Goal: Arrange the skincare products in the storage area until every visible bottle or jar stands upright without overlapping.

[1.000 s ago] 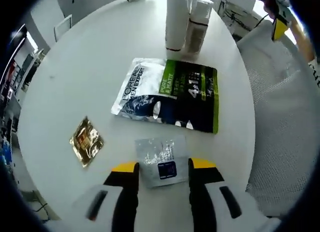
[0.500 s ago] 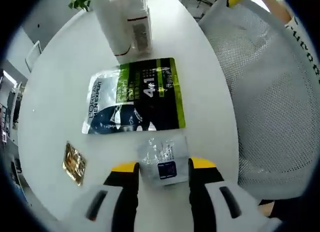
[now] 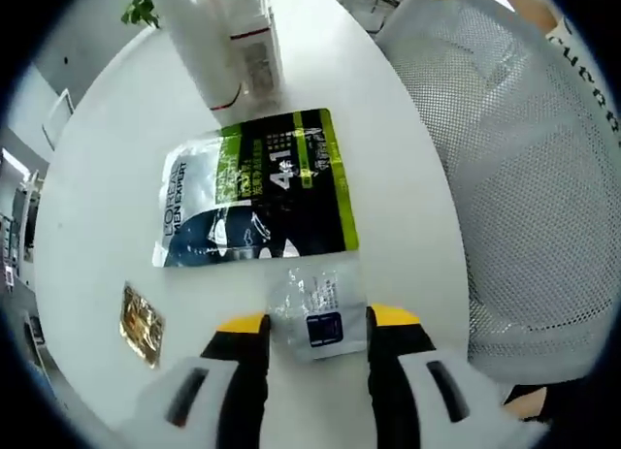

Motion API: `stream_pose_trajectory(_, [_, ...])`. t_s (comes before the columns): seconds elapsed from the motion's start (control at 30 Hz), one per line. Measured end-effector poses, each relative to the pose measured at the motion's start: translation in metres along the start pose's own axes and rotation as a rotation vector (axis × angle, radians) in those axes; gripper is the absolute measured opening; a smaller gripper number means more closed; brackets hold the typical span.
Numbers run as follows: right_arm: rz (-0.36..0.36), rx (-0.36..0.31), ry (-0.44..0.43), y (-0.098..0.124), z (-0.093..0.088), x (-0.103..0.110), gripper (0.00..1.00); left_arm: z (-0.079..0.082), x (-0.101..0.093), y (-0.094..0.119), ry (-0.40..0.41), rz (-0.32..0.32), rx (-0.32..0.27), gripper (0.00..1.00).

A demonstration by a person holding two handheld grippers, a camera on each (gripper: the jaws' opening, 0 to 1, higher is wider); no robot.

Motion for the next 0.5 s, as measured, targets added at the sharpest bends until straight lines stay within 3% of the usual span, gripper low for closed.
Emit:
stream_pose_trajectory(0.13, [0.005,0.003,-0.004,-0.0003,-0.0021,0.0026,1.00,-0.0017,0.0039,0.0019,0.009,0.031,-0.021,0.39])
stream_pose_trajectory(0.33, [0.016,0.001,0.003,-0.0006,-0.0011,0.0052,1.00,-0.0014,0.0041,0.0026,0.029,0.027,-0.049,0.41])
stream_pose_trajectory(0.5, [0.011,-0.001,0.004,-0.0003,-0.0001,0.0040,1.00,-0.0038,0.0051,0.0032,0.048,0.034,-0.060,0.48])
Point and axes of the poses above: the point that each gripper's makers call its tool centre point, and the gripper's own axes: y roughly backward along the fingers, x roughly to its left, z roughly out of its top, the point moved 1 cm from there along y, roughly backward along the fingers, and after that the axes turned 14 degrees about -z, right-handed, at the moved point
